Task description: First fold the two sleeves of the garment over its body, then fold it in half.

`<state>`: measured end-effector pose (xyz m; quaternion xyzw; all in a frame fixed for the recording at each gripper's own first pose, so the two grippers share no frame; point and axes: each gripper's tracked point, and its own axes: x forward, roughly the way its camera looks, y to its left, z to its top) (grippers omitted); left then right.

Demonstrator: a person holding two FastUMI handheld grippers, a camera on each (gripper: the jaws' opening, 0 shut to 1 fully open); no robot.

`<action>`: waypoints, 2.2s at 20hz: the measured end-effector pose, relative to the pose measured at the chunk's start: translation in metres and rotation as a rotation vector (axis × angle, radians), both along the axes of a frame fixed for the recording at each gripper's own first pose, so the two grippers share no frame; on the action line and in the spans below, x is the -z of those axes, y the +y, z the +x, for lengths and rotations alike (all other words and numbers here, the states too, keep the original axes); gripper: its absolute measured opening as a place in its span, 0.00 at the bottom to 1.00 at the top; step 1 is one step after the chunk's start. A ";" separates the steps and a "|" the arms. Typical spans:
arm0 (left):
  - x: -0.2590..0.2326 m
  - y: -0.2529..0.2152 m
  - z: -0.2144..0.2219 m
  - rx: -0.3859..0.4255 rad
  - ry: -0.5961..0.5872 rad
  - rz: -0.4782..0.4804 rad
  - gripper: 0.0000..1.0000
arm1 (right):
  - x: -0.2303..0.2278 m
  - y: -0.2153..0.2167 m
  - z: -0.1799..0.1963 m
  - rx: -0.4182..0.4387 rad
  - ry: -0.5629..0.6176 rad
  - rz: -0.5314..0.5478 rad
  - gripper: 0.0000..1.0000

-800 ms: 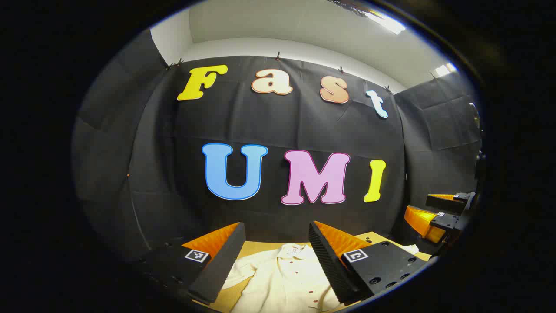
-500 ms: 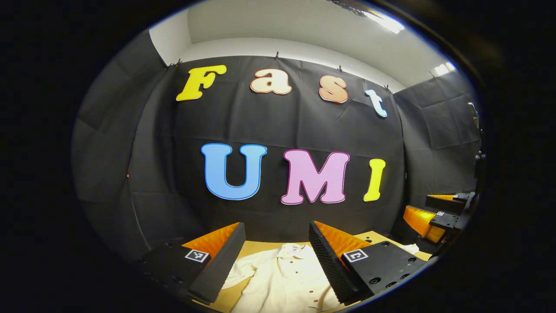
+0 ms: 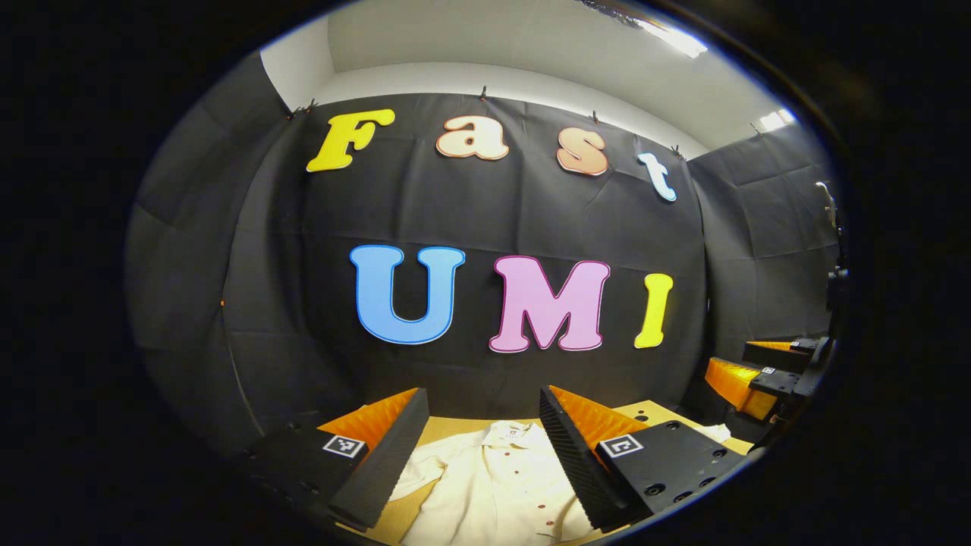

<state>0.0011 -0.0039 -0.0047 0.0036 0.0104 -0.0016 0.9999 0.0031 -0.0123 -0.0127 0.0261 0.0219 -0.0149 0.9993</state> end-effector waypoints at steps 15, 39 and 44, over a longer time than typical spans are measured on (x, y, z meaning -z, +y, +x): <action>0.020 -0.010 0.001 0.005 0.062 0.033 0.96 | 0.060 -0.056 0.055 0.044 0.135 -0.046 0.96; 0.097 -0.045 0.053 -0.103 0.267 0.032 0.96 | 0.329 -0.334 0.149 0.470 0.668 -0.025 0.97; 0.109 -0.071 0.061 -0.071 0.303 0.007 0.96 | 0.386 -0.390 0.112 0.571 0.813 0.032 0.98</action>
